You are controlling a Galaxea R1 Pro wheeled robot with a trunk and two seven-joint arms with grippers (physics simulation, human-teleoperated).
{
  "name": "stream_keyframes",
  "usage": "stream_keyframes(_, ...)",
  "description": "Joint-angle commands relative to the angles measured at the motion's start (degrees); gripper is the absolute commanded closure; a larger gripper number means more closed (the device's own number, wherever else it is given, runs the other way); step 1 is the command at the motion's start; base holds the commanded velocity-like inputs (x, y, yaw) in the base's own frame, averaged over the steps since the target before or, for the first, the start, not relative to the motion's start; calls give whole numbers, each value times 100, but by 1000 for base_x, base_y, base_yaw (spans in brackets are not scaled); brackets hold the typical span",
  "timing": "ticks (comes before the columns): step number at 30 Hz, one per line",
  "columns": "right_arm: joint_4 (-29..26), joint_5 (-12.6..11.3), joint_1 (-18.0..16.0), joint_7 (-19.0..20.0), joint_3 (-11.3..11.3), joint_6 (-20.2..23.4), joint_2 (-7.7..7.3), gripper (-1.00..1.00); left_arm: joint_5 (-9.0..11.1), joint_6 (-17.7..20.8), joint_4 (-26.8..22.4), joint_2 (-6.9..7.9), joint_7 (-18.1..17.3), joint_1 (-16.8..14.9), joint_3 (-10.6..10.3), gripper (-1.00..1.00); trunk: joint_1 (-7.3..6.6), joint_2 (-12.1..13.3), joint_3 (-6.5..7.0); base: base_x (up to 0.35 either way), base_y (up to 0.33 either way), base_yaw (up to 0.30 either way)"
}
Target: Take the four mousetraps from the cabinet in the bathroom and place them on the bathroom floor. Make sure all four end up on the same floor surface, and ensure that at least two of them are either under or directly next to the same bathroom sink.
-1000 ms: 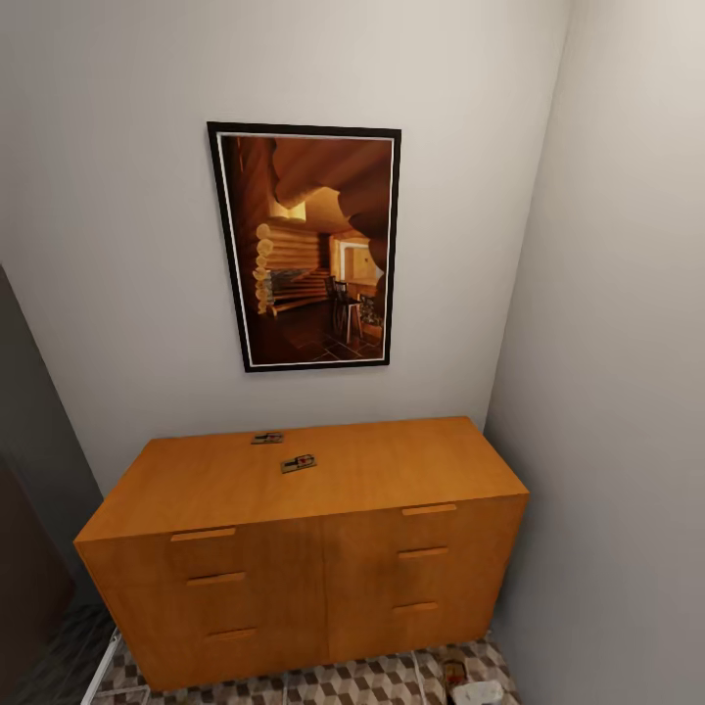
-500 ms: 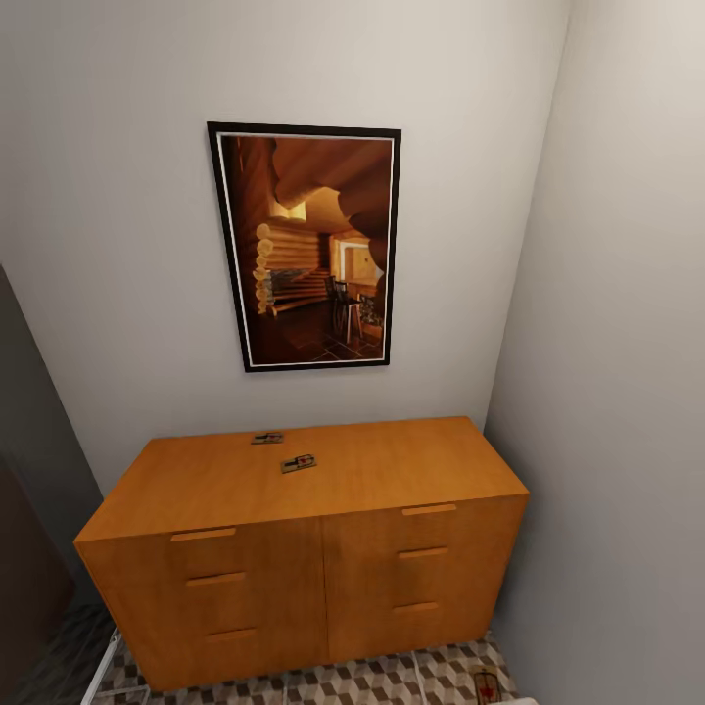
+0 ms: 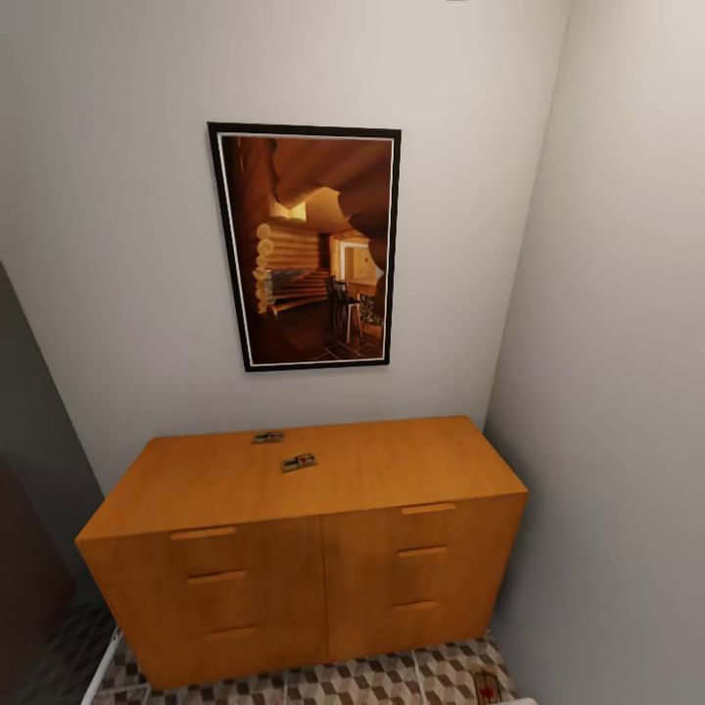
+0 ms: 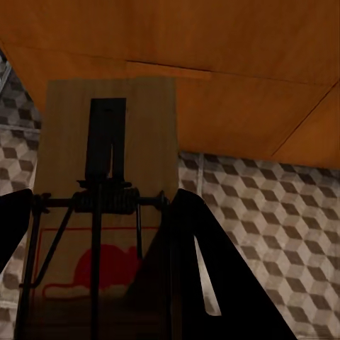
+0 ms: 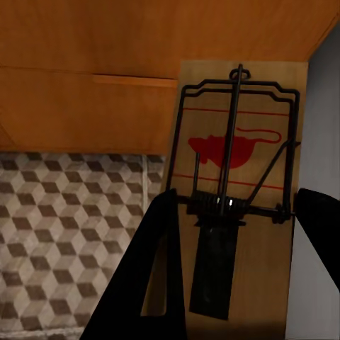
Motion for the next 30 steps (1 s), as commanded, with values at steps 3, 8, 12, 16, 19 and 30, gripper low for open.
stream_keyframes(3, 24, 59, -7, -33, -46, -28, 6, 100, 44, -19, 21, -14, -34, -6, -27, 100, 0, -4, -2, -220, 0, 0)
stream_keyframes(8, 24, 57, -7, -52, -46, -29, 10, 100, 44, -18, 21, -14, -38, -6, -24, 100, 0, -4, -2, -308, 0, 0)
stream_keyframes(12, 24, 57, -7, -56, -43, -29, 10, 100, 44, -18, 21, -14, -39, -6, -22, 100, 0, -4, -2, -331, 0, 0)
stream_keyframes(16, 24, 60, -7, -53, -45, -29, 10, 100, 44, -18, 21, -13, -39, -6, -22, 100, 0, -4, -2, -335, 0, 0)
stream_keyframes(19, 24, 58, -7, -56, -44, -29, 10, 100, 44, -18, 21, -13, -39, -6, -21, 100, 0, -4, -2, -336, 35, 0)
stream_keyframes(30, 24, 57, -7, -57, -41, -29, 10, 100, 44, -18, 21, -17, -39, -6, -21, 100, 0, -4, -2, -336, 90, 172)
